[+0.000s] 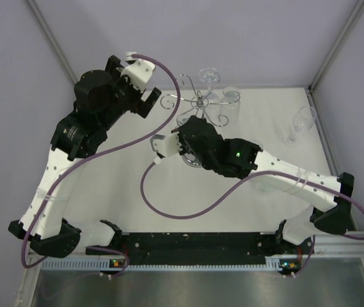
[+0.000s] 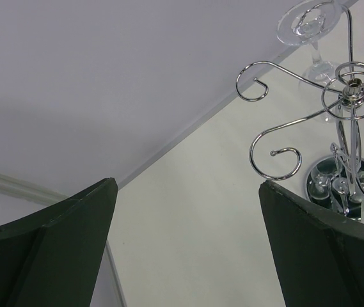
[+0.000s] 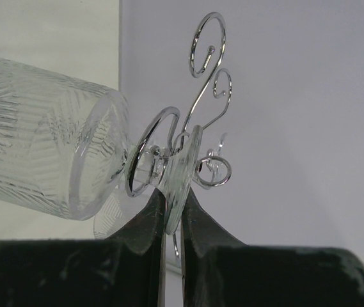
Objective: Place the wine glass upside down on the wine glass rack
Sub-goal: Turn the wine glass upside down at the wine rack.
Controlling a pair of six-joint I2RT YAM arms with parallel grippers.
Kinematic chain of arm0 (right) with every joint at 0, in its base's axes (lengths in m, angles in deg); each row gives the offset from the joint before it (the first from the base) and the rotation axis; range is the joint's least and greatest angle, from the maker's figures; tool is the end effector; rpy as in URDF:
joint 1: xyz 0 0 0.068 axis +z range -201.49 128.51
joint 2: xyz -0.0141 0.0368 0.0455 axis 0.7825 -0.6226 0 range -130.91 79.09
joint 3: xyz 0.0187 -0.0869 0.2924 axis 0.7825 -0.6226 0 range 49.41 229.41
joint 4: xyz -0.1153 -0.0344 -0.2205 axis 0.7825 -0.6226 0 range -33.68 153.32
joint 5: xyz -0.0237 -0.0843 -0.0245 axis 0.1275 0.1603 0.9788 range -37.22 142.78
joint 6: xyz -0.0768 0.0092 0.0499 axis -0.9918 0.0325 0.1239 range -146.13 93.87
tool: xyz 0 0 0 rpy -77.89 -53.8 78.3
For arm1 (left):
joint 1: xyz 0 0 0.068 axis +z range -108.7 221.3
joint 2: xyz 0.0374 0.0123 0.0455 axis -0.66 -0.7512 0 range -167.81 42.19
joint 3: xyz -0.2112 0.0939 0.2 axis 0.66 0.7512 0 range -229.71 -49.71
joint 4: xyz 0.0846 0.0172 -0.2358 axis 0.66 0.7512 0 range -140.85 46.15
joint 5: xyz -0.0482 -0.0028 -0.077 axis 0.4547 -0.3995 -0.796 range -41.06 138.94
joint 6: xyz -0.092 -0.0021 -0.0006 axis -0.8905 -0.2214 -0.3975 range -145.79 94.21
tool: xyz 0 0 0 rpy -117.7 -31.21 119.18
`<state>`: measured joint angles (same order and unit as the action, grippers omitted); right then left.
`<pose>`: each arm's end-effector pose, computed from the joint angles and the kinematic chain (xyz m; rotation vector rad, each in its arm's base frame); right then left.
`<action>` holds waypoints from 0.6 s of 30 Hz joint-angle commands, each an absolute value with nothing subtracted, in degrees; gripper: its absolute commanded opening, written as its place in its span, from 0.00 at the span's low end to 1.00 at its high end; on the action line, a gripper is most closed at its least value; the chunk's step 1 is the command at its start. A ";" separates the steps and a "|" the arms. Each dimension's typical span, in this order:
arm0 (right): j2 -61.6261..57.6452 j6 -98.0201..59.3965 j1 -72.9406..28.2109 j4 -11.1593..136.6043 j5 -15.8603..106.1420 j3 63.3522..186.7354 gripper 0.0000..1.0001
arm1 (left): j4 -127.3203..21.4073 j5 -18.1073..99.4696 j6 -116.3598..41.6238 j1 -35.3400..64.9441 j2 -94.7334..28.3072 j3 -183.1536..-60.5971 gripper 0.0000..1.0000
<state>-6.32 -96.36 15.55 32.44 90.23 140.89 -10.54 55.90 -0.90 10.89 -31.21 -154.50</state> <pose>0.1824 0.3020 0.4362 -1.6430 1.0913 -0.6875 0.2270 -0.1218 0.5477 0.7203 1.5679 0.0336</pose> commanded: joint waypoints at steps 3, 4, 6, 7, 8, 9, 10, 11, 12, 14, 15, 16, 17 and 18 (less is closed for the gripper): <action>-2.56 -96.00 15.92 37.92 91.63 141.69 0.00 | -12.71 56.59 -0.30 11.16 -31.02 -155.44 0.99; -2.47 -95.91 15.66 37.92 91.46 141.61 0.00 | -12.71 56.59 -0.21 11.16 -30.93 -155.26 0.99; -2.39 -95.74 15.05 37.92 91.19 141.34 0.00 | -12.71 56.59 -0.12 11.16 -30.58 -155.09 0.99; -2.38 -95.65 14.69 37.92 90.93 141.17 0.00 | -12.71 56.50 -0.21 11.24 -30.58 -155.00 0.99; -2.30 -95.47 14.34 38.00 90.84 140.99 0.00 | -12.71 56.50 -0.13 11.24 -30.41 -155.00 0.99; -2.21 -95.39 14.16 37.92 90.49 140.73 0.00 | -12.71 56.50 -0.04 11.16 -30.40 -154.83 0.99; -2.12 -95.12 13.81 37.92 90.31 140.55 0.00 | -12.71 56.50 -0.04 11.16 -30.40 -154.91 0.99; -1.95 -95.03 13.64 38.00 90.14 140.47 0.00 | -12.71 56.50 0.05 11.16 -30.32 -154.82 0.99; -1.77 -94.95 13.46 38.01 90.05 140.29 0.00 | -12.71 56.50 0.14 11.24 -30.32 -154.82 0.99; -1.59 -94.68 13.11 38.00 89.87 140.20 0.00 | -12.71 56.50 0.23 11.16 -30.32 -154.82 0.99; -1.42 -94.68 13.02 38.09 89.87 140.20 0.00 | -12.80 56.50 0.23 11.16 -30.32 -154.82 0.99; -1.50 -94.68 12.93 38.01 89.78 140.20 0.00 | -12.80 56.50 0.31 11.16 -30.32 -154.74 0.99; -1.51 -94.59 12.67 38.01 89.78 140.29 0.00 | -12.80 56.41 0.32 11.16 -30.23 -154.74 0.99; -1.59 -94.51 12.49 38.01 89.70 140.29 0.00 | -12.80 56.33 0.32 11.16 -30.32 -154.65 0.99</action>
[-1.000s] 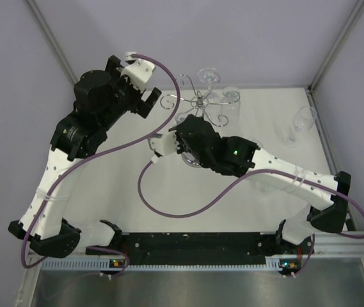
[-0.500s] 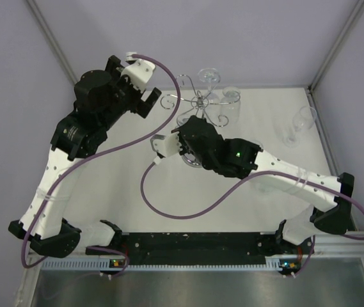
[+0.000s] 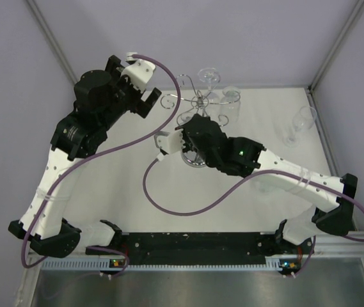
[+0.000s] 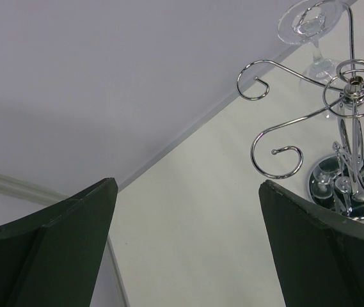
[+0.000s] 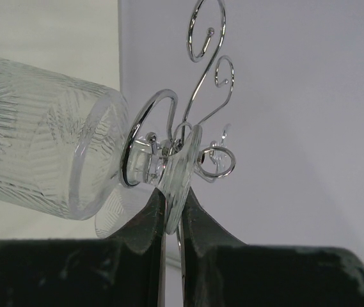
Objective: Place the wine glass upside down on the wine glass rack
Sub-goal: Turn the wine glass upside down at the wine rack.
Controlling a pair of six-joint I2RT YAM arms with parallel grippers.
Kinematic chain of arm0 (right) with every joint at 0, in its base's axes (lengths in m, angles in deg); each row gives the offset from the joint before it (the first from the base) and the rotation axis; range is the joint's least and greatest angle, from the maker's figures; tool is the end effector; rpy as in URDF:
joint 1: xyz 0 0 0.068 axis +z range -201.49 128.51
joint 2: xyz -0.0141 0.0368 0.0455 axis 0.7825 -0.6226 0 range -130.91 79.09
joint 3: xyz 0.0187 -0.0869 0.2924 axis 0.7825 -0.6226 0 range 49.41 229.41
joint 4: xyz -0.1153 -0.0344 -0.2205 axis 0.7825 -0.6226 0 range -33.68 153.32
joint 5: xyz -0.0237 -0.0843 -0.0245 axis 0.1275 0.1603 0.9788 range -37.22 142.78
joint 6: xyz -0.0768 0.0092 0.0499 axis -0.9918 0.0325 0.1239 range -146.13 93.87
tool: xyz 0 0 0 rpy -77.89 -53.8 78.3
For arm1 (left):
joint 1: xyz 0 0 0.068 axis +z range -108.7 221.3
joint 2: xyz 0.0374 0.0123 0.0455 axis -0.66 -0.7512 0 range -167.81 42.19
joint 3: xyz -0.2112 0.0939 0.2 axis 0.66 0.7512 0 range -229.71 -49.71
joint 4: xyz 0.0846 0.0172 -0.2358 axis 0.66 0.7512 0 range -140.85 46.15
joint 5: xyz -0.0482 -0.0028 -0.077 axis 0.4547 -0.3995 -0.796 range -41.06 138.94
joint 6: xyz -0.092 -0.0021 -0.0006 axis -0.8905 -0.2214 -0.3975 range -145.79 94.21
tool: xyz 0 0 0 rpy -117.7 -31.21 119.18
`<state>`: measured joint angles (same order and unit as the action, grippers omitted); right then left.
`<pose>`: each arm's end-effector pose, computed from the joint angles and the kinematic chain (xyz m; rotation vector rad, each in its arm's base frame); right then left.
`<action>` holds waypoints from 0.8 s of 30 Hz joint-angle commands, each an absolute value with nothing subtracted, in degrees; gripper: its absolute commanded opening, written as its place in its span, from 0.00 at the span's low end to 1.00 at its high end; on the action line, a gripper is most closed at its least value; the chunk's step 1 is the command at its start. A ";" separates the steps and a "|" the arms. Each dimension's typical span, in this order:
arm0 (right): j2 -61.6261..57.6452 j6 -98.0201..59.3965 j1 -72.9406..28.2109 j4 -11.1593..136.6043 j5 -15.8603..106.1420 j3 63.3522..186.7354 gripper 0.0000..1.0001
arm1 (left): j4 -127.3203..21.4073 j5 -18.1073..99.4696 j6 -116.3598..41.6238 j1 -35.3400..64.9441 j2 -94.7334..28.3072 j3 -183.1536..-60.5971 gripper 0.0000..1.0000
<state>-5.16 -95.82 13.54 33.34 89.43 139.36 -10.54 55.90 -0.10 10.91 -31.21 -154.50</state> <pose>0.1903 0.2919 0.4350 -1.6183 1.1212 -0.6877 0.2271 -0.1217 0.5477 0.7310 1.5631 0.0442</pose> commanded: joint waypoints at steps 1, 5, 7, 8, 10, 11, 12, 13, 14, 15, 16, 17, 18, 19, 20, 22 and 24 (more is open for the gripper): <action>-1.59 -94.33 12.32 38.18 89.70 140.38 0.00 | -12.88 56.33 0.32 11.16 -30.32 -154.56 0.99; -2.21 -93.98 11.35 38.44 89.52 140.46 0.00 | -13.06 56.06 0.40 11.16 -29.97 -154.12 0.99; -2.38 -93.89 10.56 38.53 89.17 140.38 0.03 | -13.06 55.80 0.58 11.16 -29.97 -153.95 0.99; -2.38 -93.80 10.21 38.62 88.99 140.38 0.06 | -13.06 55.80 0.58 11.16 -29.88 -153.77 0.99; -2.56 -93.63 9.77 38.88 88.73 140.29 0.12 | -13.23 55.71 0.93 11.16 -29.70 -153.59 0.99; -2.56 -93.54 9.68 38.88 88.64 140.20 0.12 | -13.24 55.62 1.10 11.16 -29.61 -153.33 0.99; -2.65 -93.54 9.68 38.97 88.64 140.20 0.13 | -13.41 55.54 1.19 11.24 -29.53 -153.16 0.99; -2.65 -93.45 9.59 39.15 88.73 140.29 0.16 | -13.50 55.45 1.37 11.16 -29.35 -152.89 0.99; -2.82 -93.36 9.59 39.06 88.64 140.29 0.16 | -13.76 55.36 1.37 11.24 -29.18 -152.72 0.99; -2.91 -93.28 9.59 39.23 88.64 140.38 0.17 | -13.85 55.36 1.46 11.16 -29.17 -152.45 0.99; -3.00 -93.27 9.59 39.15 88.64 140.29 0.17 | -14.02 55.18 1.54 11.16 -29.09 -152.36 0.99; -3.00 -93.19 9.68 39.15 88.64 140.20 0.18 | -14.11 55.10 1.55 11.16 -29.00 -152.10 0.99; -3.00 -93.01 9.59 39.15 88.64 140.03 0.19 | -14.20 55.09 1.46 11.16 -28.91 -151.92 0.99; -3.00 -93.01 9.77 39.23 88.73 139.85 0.20 | -14.29 55.01 1.46 11.16 -28.82 -151.75 0.99; -3.00 -92.75 9.68 39.24 88.82 139.76 0.22 | -14.38 55.01 1.37 11.16 -28.74 -151.49 0.99; -2.82 -92.49 9.68 39.32 89.08 139.41 0.24 | -14.38 54.92 1.37 11.16 -28.56 -151.48 0.99; -2.56 -92.05 9.68 39.32 89.25 139.06 0.26 | -14.38 54.83 1.28 11.16 -28.47 -151.48 0.99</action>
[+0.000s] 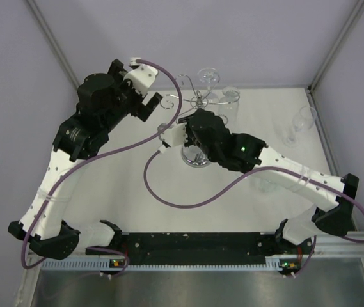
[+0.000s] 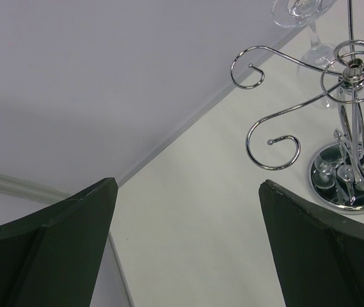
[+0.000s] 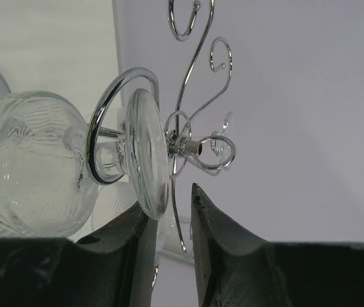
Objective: Place the wine glass upside down on the wine glass rack
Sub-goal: Turn the wine glass upside down at the wine rack.
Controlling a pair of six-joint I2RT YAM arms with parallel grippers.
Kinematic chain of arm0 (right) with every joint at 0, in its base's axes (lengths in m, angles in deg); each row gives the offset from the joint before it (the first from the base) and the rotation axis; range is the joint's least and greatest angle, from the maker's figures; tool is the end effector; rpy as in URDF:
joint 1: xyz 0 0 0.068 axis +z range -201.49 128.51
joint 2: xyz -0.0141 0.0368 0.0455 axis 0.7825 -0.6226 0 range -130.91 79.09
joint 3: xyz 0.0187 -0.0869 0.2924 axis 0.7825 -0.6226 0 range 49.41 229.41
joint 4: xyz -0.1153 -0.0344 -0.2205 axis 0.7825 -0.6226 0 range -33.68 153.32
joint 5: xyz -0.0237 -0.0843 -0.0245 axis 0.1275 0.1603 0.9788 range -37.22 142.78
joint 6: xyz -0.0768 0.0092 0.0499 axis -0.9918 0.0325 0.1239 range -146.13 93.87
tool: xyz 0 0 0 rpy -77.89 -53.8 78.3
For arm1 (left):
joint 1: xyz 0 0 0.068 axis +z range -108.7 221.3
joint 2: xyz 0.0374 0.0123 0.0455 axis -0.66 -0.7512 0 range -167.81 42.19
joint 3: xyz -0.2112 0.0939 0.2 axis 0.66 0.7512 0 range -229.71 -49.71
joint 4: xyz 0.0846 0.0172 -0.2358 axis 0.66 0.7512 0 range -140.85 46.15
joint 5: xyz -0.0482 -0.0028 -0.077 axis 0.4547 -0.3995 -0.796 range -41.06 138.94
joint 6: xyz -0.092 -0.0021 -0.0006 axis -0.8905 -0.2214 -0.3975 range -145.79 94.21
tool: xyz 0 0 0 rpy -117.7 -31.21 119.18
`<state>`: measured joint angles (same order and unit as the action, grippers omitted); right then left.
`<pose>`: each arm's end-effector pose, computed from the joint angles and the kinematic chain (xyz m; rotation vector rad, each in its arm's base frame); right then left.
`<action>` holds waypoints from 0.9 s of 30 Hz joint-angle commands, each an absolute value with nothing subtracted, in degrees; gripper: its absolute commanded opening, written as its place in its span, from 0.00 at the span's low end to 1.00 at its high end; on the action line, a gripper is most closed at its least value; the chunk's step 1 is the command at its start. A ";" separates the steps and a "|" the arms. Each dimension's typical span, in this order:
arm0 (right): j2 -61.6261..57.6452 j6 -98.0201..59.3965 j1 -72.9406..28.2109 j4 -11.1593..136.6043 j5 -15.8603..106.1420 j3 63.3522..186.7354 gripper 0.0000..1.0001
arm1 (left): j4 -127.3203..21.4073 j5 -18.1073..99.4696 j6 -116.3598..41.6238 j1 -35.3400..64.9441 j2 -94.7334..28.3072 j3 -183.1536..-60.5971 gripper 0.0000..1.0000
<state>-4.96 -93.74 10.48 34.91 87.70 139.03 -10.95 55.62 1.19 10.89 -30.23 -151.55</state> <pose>0.2047 0.2840 0.4371 -1.5581 1.1742 -0.6623 0.2271 -0.1223 0.5362 0.7661 1.5765 0.0585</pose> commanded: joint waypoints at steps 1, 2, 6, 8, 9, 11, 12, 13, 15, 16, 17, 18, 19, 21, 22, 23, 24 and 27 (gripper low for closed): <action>-2.13 -91.96 9.68 39.24 89.34 138.88 0.27 | -14.38 54.74 1.28 11.24 -28.47 -151.40 0.99; -1.86 -91.96 9.77 39.24 89.52 138.62 0.29 | -14.29 54.74 1.19 11.16 -28.47 -151.40 0.99; -0.63 -90.99 10.12 39.24 90.22 137.57 0.33 | -14.12 54.66 1.02 11.16 -28.47 -151.31 0.99; -0.01 -90.73 10.03 39.24 90.31 136.86 0.35 | -13.68 54.04 1.19 11.24 -28.56 -151.31 0.99; 0.42 -90.47 10.12 39.24 90.40 136.34 0.36 | -13.59 53.87 1.28 11.16 -28.56 -151.31 0.99; 1.13 -90.29 10.21 39.24 90.14 135.63 0.38 | -13.15 53.78 1.28 11.16 -28.82 -151.48 0.99; 1.39 -90.11 10.12 39.32 90.05 135.20 0.40 | -12.80 53.69 1.19 11.24 -29.00 -151.83 0.99; 1.74 -89.85 10.12 39.32 90.05 135.02 0.41 | -12.71 53.60 1.28 11.24 -29.17 -152.01 0.99; 2.36 -89.41 10.21 39.32 89.96 134.31 0.43 | -12.45 53.42 1.28 11.16 -29.17 -152.27 0.99; 2.71 -89.15 10.12 39.24 89.87 134.05 0.46 | -12.18 53.16 1.46 11.16 -29.17 -152.27 0.99; 3.32 -88.45 10.21 39.24 89.87 134.05 0.48 | -12.01 52.99 1.54 11.16 -29.17 -152.36 0.99; 3.68 -87.92 10.21 39.15 89.78 133.87 0.49 | -11.92 52.55 1.81 11.16 -28.91 -152.28 0.99; 4.29 -87.30 10.21 38.89 89.61 133.87 0.51 | -11.92 52.28 1.90 11.16 -28.91 -152.19 0.99; 5.69 -85.46 10.29 38.45 89.00 133.96 0.54 | -11.74 51.93 2.16 11.16 -28.65 -151.84 0.99; 6.48 -84.58 10.30 38.01 88.56 133.96 0.55 | -11.65 51.76 2.33 11.24 -28.65 -151.66 0.99; 7.28 -83.09 10.21 37.57 88.29 134.31 0.61 | -11.57 51.67 2.42 11.16 -28.73 -151.83 0.99; 7.89 -81.43 10.03 37.04 88.12 135.01 0.65 | -11.39 51.49 2.34 11.16 -28.73 -151.92 0.99; 9.56 -76.07 8.72 34.76 86.80 137.56 0.74 | -10.43 51.05 1.72 11.24 -29.79 -153.41 0.99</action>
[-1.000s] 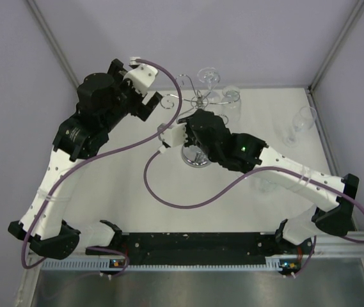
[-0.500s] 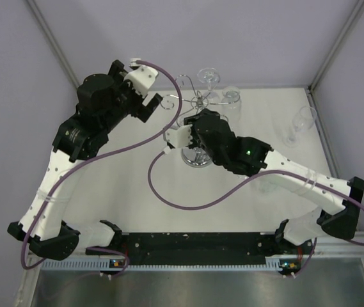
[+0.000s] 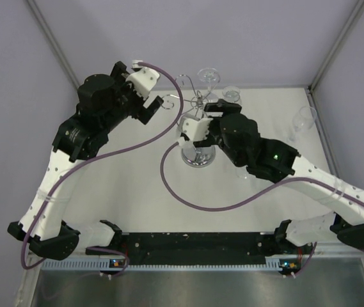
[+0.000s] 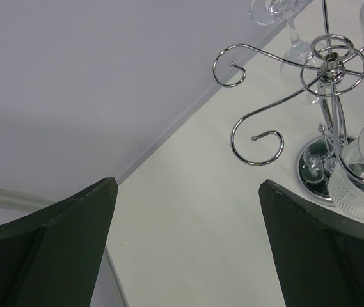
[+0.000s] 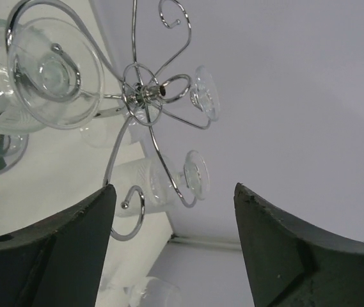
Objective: Place the wine glass upside down on the wine glass rack
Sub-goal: Turn the wine glass upside down at the wine rack.
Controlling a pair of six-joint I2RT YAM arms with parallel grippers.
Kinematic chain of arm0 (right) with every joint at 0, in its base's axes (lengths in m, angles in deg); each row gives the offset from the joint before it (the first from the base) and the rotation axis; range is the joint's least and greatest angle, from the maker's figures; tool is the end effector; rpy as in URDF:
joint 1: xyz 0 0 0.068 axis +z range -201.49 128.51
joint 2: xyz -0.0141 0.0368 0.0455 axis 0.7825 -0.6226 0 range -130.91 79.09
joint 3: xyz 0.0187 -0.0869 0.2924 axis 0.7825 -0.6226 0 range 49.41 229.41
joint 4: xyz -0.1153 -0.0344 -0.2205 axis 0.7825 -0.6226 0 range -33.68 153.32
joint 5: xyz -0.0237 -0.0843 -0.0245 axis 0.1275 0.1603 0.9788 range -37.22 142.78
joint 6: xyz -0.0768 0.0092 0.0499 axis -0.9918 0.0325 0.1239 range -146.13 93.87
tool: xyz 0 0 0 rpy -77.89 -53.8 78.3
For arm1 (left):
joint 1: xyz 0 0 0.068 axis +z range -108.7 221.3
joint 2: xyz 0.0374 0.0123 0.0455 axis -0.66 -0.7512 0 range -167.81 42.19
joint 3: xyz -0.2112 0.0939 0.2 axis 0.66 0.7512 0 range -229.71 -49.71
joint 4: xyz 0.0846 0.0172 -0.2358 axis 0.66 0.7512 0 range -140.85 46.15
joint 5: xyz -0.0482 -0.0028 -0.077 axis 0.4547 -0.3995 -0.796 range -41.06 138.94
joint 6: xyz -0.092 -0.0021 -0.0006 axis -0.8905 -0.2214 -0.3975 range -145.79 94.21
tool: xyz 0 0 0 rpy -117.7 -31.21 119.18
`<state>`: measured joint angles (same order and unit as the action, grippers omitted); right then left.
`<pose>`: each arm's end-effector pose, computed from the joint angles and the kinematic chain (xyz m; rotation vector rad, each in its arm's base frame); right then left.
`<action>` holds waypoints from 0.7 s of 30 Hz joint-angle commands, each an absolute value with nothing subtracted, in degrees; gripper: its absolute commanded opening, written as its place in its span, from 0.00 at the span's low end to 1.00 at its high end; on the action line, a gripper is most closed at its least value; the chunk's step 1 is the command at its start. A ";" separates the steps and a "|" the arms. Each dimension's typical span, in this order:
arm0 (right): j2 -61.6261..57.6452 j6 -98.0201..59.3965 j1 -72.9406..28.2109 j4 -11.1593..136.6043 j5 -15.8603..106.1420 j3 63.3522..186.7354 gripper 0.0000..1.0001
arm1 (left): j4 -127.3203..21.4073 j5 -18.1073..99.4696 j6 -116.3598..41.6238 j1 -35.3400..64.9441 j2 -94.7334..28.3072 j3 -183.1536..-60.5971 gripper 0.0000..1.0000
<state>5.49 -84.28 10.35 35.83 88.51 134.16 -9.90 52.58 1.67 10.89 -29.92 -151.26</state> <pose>0.1790 0.2324 0.4636 -1.3282 1.2637 -0.5311 0.2234 -0.1252 0.5329 0.8165 1.5719 0.0189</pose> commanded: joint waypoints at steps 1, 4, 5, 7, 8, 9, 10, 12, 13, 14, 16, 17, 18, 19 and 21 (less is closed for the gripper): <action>10.18 -74.40 7.93 34.41 86.36 138.09 0.77 | -10.08 50.88 1.46 11.16 -30.22 -154.11 0.99; 11.67 -69.30 3.45 33.97 85.04 139.93 0.84 | -9.63 50.26 0.67 11.16 -30.93 -155.61 0.99; 12.37 -67.80 1.61 33.70 84.34 140.29 0.85 | -9.63 50.26 0.58 11.16 -31.19 -156.05 0.99; 13.96 -65.42 -2.43 33.00 82.67 140.81 0.86 | -9.63 50.52 0.05 11.33 -31.72 -156.93 0.99; 14.40 -64.02 -4.62 32.73 82.06 141.16 0.86 | -9.63 50.61 -0.12 11.24 -32.07 -157.45 0.99; 14.84 -62.62 -6.91 32.38 81.53 141.43 0.86 | -9.55 50.61 -0.65 11.42 -32.42 -157.98 0.99; 15.28 -61.12 -9.28 32.03 81.00 141.69 0.86 | -9.37 50.44 -1.00 11.51 -32.86 -158.42 0.99; 15.81 -58.92 -13.59 31.77 80.30 141.70 0.86 | -8.84 50.52 -1.79 11.59 -33.57 -159.39 0.99; 16.07 -57.52 -15.79 31.68 80.12 141.69 0.86 | -8.93 51.13 -2.40 11.68 -33.92 -159.65 0.99; 15.72 -56.11 -17.98 31.50 79.94 141.78 0.86 | -8.84 51.92 -3.11 11.68 -34.27 -160.27 0.99; 14.59 -52.78 -24.04 29.84 77.84 142.92 0.86 | -8.05 53.07 -4.86 12.21 -35.58 -161.67 0.99; 13.88 -50.76 -28.68 28.53 75.13 144.49 0.86 | -7.44 53.33 -5.74 12.56 -36.20 -162.37 0.99; 12.74 -48.30 -33.43 27.03 72.32 145.64 0.85 | -7.00 53.42 -6.62 13.08 -36.64 -162.82 0.99; 11.43 -46.10 -38.00 25.98 68.81 146.52 0.85 | -6.65 53.34 -7.41 13.52 -37.08 -163.08 0.99; 8.53 -43.37 -45.22 24.83 63.97 148.63 0.84 | -6.21 52.99 -8.64 14.40 -37.43 -163.09 0.99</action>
<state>12.55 -53.20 -33.78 27.96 74.28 143.91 -6.58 52.21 -4.12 12.72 -36.59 -160.84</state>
